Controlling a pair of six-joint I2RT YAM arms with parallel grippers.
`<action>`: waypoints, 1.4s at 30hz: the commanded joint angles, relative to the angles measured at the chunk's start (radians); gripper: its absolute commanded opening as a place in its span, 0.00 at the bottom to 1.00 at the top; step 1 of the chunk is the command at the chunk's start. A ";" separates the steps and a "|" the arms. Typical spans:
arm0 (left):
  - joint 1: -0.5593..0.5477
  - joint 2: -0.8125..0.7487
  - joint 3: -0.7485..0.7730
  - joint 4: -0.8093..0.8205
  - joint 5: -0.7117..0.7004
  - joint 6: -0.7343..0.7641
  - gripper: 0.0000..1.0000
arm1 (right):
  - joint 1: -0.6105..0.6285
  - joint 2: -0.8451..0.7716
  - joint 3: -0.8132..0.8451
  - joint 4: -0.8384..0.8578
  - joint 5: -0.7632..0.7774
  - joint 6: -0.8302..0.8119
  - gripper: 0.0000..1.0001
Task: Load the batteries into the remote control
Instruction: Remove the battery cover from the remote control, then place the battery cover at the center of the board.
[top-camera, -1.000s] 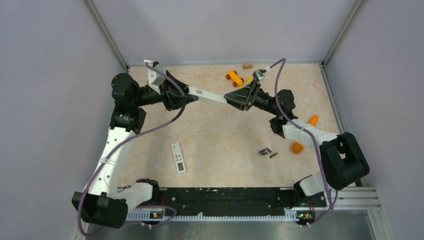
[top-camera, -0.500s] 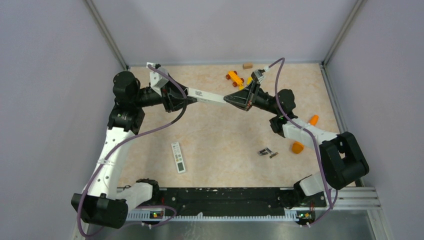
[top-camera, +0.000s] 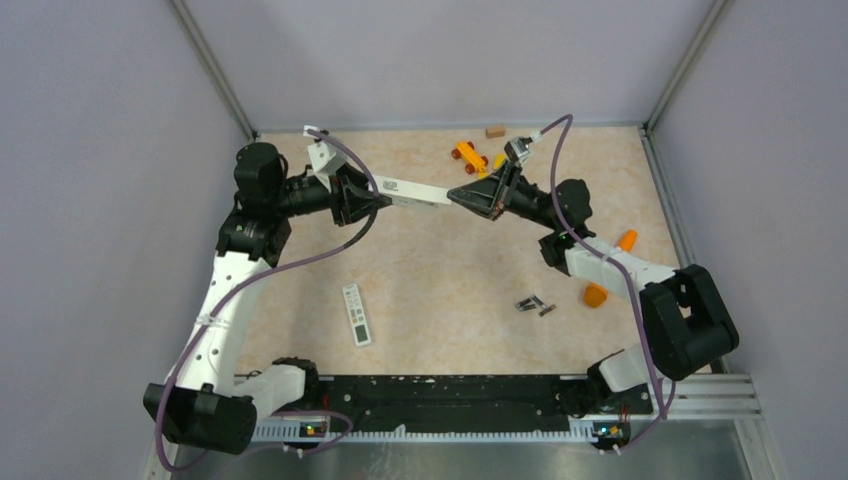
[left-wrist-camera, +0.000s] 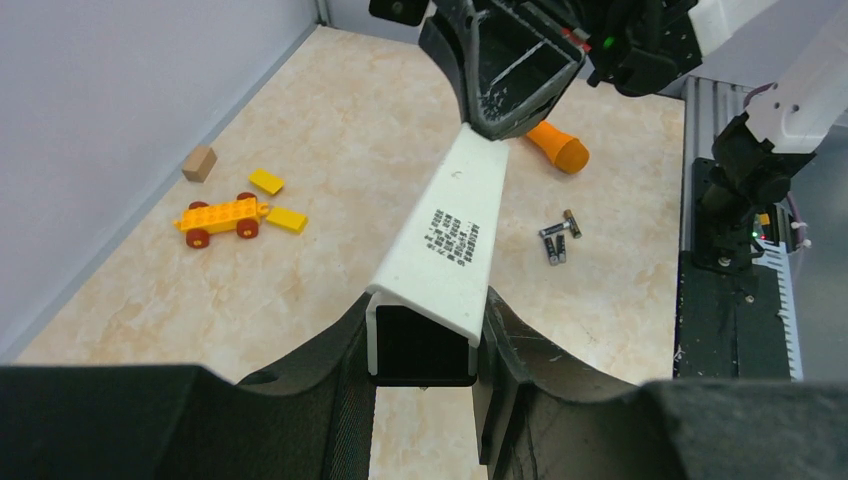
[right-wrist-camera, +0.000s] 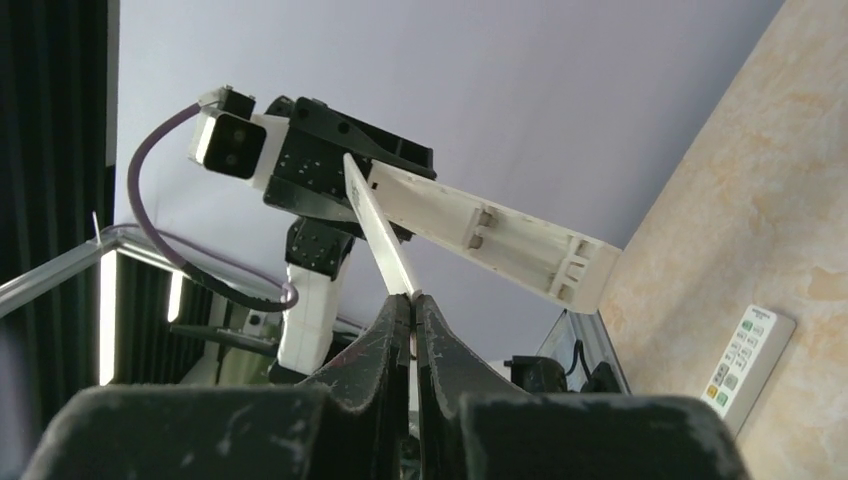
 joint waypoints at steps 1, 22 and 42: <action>0.002 -0.017 0.008 -0.005 -0.084 0.018 0.00 | -0.009 -0.044 -0.013 0.084 0.054 -0.034 0.00; 0.001 -0.139 -0.128 0.029 -0.159 -0.040 0.00 | -0.142 -0.066 -0.187 -0.475 0.401 -0.534 0.00; 0.000 -0.114 -0.145 0.186 0.007 -0.159 0.00 | -0.142 -0.003 -0.131 -0.752 0.576 -0.809 0.72</action>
